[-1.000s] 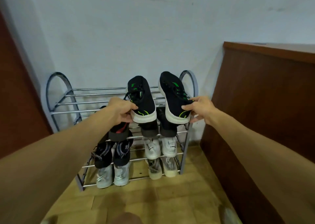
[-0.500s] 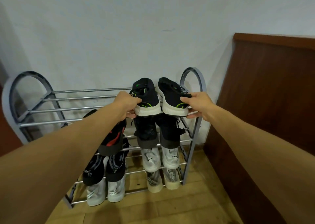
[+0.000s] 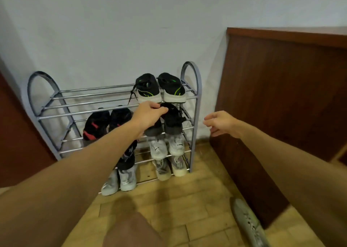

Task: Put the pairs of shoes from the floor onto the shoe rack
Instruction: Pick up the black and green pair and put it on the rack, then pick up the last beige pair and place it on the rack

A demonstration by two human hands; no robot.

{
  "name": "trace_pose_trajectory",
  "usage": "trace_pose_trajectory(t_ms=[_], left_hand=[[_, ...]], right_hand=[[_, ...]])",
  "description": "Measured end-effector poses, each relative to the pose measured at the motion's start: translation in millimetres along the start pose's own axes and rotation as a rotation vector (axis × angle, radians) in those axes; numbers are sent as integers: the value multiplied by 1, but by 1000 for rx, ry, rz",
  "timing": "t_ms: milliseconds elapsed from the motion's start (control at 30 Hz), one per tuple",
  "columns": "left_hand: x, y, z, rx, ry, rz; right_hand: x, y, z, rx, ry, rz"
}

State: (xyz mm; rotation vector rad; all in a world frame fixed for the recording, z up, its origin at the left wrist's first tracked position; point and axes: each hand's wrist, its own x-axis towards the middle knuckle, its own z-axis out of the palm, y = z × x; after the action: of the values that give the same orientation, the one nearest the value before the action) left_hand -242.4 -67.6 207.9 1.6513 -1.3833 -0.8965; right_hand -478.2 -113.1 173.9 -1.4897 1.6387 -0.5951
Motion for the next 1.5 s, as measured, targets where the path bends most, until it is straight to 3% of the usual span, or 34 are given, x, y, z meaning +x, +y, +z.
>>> trace_pose_trajectory(t_ms=[267,500,633,767,900,1167,1333,1500], left_hand=[[-96,-70,113,220,-468,-26],[-116,-146,187,383,-724,-102],[-113,-181,207,440,-801,-206],[-101,-204,218,539,-879,-233],[-92,-210,232,582,-929,-200],[-94,-222,239,605,-962,-204],[-97,-226,236,635,-905,-238],[-107,-213,236,611,-898,-251]], right_hand=[[-65,166,18,-257,-137,251],[-101,298,50,-402,-217,457],[-106,361,70,-414,-171,592],[-111,408,89,-303,20,788],[-108,435,106,-79,82,914],[-90,449,117,31,156,930],[-92,439,119,23,137,832],[-98,420,121,174,32,858]])
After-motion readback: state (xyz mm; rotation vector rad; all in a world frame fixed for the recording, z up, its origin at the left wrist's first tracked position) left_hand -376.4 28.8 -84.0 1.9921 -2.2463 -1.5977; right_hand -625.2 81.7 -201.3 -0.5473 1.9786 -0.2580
